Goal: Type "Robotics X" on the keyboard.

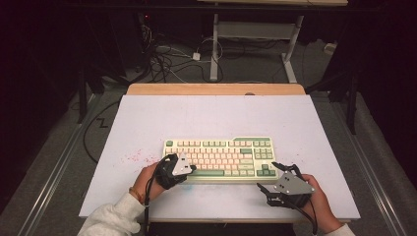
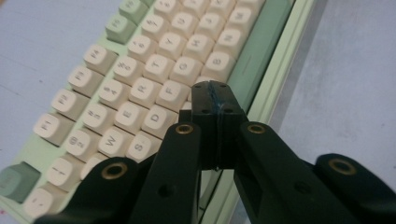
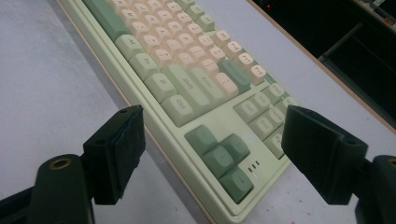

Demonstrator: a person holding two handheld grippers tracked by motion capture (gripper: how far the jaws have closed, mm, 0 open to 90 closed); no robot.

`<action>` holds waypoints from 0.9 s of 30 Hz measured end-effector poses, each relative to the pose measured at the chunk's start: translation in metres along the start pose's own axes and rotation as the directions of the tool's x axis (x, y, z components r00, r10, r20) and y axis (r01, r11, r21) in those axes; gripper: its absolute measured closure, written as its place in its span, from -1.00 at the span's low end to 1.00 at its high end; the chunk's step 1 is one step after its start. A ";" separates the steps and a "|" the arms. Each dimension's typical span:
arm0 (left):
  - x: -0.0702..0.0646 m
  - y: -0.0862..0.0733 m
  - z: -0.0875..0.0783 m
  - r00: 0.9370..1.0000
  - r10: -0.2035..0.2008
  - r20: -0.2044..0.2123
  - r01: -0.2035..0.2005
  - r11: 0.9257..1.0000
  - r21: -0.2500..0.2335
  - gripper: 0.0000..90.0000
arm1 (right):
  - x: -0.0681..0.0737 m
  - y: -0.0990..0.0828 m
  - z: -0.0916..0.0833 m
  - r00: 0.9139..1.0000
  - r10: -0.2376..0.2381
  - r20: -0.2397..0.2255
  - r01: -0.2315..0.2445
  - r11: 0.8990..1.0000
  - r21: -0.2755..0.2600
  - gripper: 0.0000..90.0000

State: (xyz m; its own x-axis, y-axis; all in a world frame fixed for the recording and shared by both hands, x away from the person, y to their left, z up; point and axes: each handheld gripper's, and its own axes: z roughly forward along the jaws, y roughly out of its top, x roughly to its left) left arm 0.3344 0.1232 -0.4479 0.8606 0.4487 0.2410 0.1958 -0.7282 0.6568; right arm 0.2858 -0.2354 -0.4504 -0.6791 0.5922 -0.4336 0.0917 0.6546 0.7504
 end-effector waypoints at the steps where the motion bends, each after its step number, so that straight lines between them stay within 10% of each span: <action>1: 0.001 0.001 -0.003 1.000 -0.006 -0.002 0.006 1.000 -0.015 0.94 | 0.000 0.000 0.000 1.000 0.003 0.001 -0.003 1.000 0.001 -0.51; 17: 0.002 0.003 -0.011 0.999 -0.005 -0.034 0.003 0.998 -0.070 0.83 | -0.001 0.000 -0.001 1.000 0.013 -0.003 -0.013 1.000 -0.005 -0.51; 27: 0.002 0.001 -0.011 0.996 -0.028 -0.089 0.017 0.993 -0.119 0.40 | -0.001 0.000 -0.001 1.000 0.011 -0.003 -0.011 1.000 -0.002 -0.51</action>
State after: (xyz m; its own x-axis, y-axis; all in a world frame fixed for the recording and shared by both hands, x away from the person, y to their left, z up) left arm 0.3312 0.1288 -0.4388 0.8099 0.5127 0.2850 0.1531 -0.6538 0.7410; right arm 0.2862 -0.2364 -0.4497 -0.6803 0.5978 -0.4241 0.0974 0.6473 0.7560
